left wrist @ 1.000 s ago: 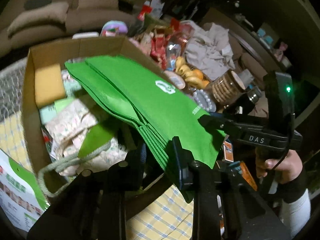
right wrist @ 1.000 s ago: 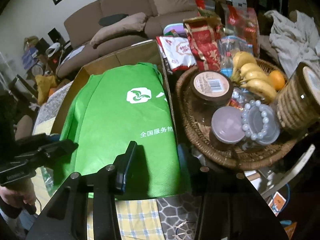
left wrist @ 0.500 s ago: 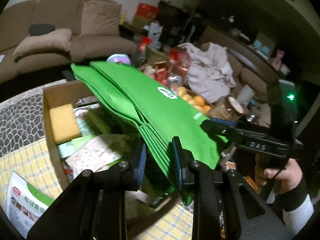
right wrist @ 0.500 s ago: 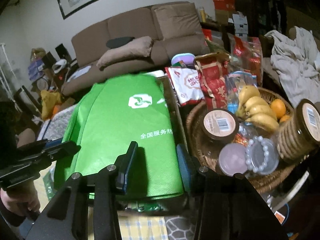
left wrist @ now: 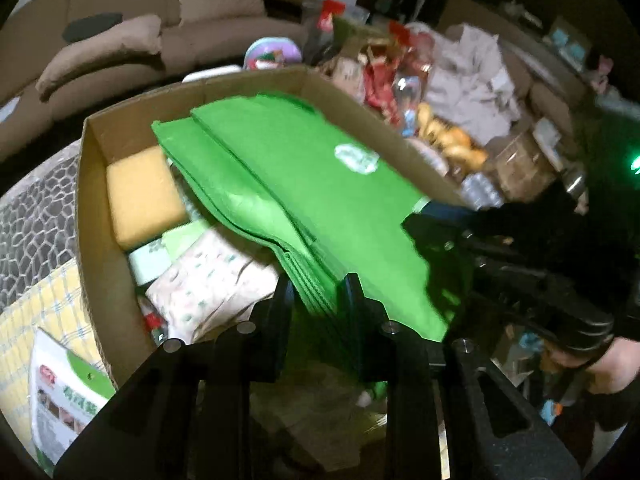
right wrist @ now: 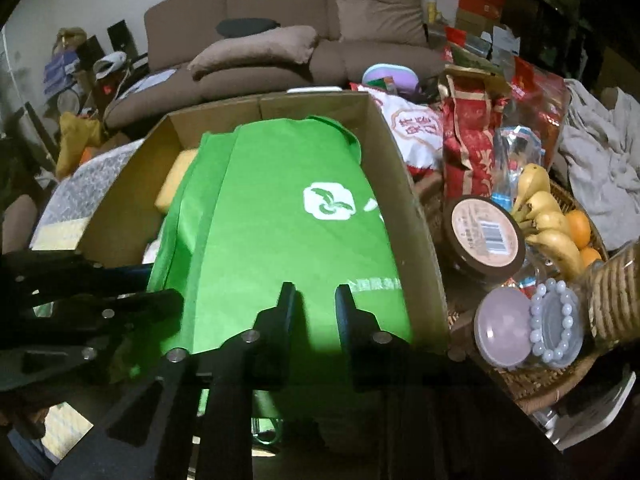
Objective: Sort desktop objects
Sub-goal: 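Press the green bag flat inside the box with the left gripper, then withdraw both grippers from the box over the seaweed packet on the bed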
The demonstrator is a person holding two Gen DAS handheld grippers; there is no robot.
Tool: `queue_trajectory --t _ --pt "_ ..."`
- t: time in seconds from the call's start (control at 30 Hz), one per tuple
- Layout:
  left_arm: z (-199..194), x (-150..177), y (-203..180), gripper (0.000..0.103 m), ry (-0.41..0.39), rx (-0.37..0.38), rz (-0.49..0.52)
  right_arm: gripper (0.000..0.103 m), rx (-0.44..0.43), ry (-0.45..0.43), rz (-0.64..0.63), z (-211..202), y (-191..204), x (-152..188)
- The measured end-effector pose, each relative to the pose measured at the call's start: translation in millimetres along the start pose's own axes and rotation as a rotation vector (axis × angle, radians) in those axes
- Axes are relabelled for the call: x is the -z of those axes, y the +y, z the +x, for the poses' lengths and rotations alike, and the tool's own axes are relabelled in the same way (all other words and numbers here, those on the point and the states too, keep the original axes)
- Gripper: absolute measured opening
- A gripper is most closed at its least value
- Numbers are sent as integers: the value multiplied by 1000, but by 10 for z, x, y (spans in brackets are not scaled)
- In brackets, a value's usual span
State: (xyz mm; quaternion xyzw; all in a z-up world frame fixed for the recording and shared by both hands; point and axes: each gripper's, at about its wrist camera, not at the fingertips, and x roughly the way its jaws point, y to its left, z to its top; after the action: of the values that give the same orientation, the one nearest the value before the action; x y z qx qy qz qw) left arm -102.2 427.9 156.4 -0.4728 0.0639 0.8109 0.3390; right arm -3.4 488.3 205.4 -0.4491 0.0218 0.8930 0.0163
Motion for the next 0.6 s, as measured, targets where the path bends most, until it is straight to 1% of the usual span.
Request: queue_trajectory --t 0.03,0.07,0.1,0.13,0.17,0.2,0.27,0.3,0.4,0.47,0.5,0.53,0.57,0.6 --pt "27 16 1 24 12 -25 12 22 5 13 4 18 -5 16" --pt "33 37 19 27 18 -32 11 22 12 22 8 22 -14 27" --pt "17 60 39 31 16 -31 0 23 17 19 9 8 -23 27" --pt "-28 76 77 33 5 -21 -21 23 20 14 11 -15 -35 21" --pt "-81 86 94 39 -7 -8 -34 23 20 8 16 -53 -44 22" --pt "-166 96 119 48 -27 7 -48 23 17 4 21 -78 -47 12" --pt "-312 104 152 55 -59 22 -57 26 15 -8 25 -165 -40 -1" --pt "-378 101 171 57 -68 24 -58 27 18 -14 24 -211 -21 -6" --pt "-609 139 232 57 -81 43 -52 33 11 -34 18 -372 76 -22" --pt "-764 189 278 57 -88 17 -35 42 1 -45 9 -466 165 -30" --pt "-853 243 313 60 -95 3 -28 44 -4 -51 3 -513 222 -27" --pt "-918 274 345 62 -98 -5 -27 50 -8 -56 -3 -556 281 -27" --pt "-986 323 385 65 -103 -15 -29 55 -13 -59 -10 -594 345 -20" --pt "-1063 381 433 70 -110 -25 -33 57 -17 -61 -14 -625 401 -18"
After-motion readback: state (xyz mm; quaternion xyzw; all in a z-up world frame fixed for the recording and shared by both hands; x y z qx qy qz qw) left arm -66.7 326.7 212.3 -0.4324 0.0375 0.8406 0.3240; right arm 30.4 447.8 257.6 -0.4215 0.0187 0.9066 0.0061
